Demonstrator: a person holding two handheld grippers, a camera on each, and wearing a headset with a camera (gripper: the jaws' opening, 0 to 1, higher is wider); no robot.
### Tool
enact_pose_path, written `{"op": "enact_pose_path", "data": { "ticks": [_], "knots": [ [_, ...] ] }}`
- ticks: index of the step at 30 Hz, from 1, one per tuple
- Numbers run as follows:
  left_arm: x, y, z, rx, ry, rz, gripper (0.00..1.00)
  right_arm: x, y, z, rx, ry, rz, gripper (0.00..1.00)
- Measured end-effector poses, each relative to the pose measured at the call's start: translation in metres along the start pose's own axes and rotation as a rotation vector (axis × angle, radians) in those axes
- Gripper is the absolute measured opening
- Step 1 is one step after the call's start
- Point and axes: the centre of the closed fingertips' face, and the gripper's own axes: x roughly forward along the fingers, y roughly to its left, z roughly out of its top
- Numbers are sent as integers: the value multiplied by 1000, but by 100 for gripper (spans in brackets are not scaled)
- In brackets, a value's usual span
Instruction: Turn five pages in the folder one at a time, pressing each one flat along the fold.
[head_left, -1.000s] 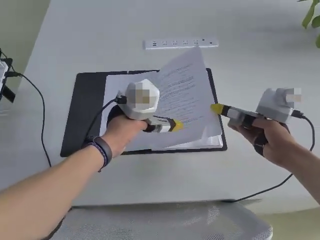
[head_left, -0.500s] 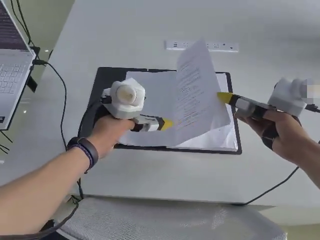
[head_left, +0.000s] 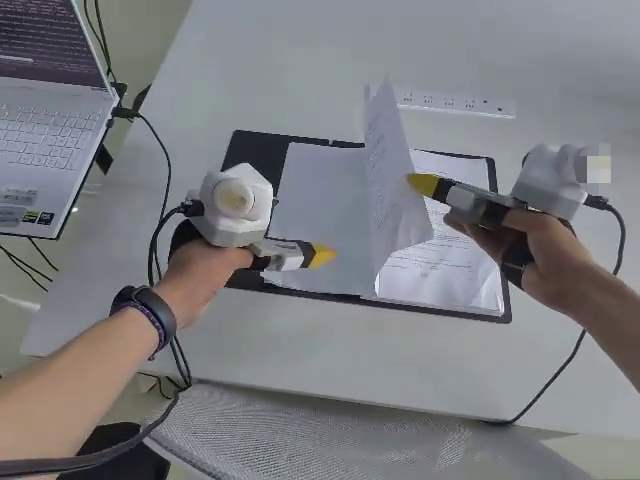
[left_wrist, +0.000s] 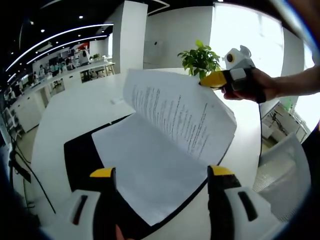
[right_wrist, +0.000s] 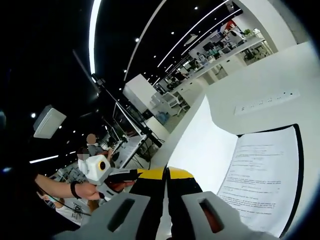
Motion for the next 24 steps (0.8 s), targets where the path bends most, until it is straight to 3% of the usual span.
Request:
{"op": "enact_pose_path", "data": {
  "ticks": [11,24],
  "knots": [
    [-20,12,-13,-40,-14,27,75,55,13,-24,40,77,49,0],
    [-40,30,-24,-84,-23,69,75,88,4,-53,81,157,49,0]
  ]
}}
